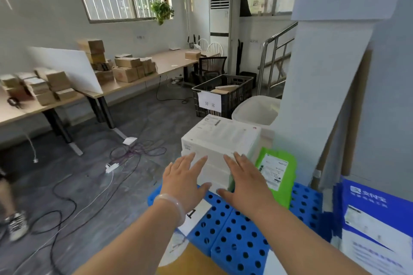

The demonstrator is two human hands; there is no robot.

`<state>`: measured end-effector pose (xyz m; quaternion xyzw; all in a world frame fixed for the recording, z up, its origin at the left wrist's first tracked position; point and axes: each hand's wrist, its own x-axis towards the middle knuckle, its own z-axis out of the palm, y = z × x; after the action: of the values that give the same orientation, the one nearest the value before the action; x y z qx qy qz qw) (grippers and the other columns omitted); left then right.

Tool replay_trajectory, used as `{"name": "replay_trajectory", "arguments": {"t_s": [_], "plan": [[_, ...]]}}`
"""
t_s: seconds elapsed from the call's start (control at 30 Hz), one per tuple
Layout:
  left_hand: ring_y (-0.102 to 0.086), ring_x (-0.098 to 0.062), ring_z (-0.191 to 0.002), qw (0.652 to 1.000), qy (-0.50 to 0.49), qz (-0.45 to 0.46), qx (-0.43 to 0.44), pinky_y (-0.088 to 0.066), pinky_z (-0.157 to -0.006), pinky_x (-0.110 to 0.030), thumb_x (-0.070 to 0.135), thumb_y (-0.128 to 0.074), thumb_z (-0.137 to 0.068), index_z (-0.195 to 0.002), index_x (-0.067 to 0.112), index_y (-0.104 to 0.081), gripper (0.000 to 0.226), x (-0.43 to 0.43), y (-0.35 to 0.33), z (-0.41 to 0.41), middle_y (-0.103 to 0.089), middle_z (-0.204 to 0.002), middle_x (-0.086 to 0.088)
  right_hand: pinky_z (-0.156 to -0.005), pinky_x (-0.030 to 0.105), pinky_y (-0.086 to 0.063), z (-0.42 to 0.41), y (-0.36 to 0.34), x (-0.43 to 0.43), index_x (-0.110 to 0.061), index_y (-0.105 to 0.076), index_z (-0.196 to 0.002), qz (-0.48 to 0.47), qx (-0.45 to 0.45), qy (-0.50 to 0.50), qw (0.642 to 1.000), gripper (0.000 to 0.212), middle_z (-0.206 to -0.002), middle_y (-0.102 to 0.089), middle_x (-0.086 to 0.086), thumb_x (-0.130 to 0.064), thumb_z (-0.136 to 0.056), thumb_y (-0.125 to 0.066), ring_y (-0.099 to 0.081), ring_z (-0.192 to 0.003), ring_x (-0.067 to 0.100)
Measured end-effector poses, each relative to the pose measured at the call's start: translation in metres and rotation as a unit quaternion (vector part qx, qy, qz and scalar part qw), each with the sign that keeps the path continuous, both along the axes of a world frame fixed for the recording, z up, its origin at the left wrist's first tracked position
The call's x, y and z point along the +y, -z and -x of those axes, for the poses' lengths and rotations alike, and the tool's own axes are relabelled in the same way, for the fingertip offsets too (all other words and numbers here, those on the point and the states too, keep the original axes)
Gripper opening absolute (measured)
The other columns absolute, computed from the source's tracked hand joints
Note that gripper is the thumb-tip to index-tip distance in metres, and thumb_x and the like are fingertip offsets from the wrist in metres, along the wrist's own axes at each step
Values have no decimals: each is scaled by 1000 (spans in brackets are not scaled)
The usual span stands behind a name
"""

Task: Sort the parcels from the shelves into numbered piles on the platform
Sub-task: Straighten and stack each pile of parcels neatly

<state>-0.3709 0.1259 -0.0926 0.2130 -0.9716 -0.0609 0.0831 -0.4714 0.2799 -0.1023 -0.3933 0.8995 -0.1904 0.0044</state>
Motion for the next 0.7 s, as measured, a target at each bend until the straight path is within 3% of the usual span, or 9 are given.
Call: {"name": "replay_trajectory", "arguments": {"t_s": [0.27,0.43,0.7], "plan": [[-4,-16,-147,998,3,-54,9,-9,-119,-37,60,-42,-91,-149,43,-11,68,-67,23,54,-6,-160,8,-121,37,-5,52,6,-35,-35,2,-152,15,-84,122,989,86,-160,18,-4,-53,-89,-53,14,-147,17],[-1,-22,-148,996,5,-85,19,-11,-120,-40,61,-41,-91,-149,42,-14,67,-112,36,95,0,-161,2,-119,35,-3,68,17,-52,-33,3,-153,43,-152,195,968,81,-160,16,-3,-52,-93,-49,10,-148,16],[-11,-18,-146,981,112,-159,-4,-19,-118,-38,55,-47,-91,-149,40,-21,65,-166,60,122,1,-160,8,-120,32,-6,64,37,-94,-27,-1,-154,60,-175,293,938,82,-158,23,-2,-38,-93,-55,5,-149,19]]}}
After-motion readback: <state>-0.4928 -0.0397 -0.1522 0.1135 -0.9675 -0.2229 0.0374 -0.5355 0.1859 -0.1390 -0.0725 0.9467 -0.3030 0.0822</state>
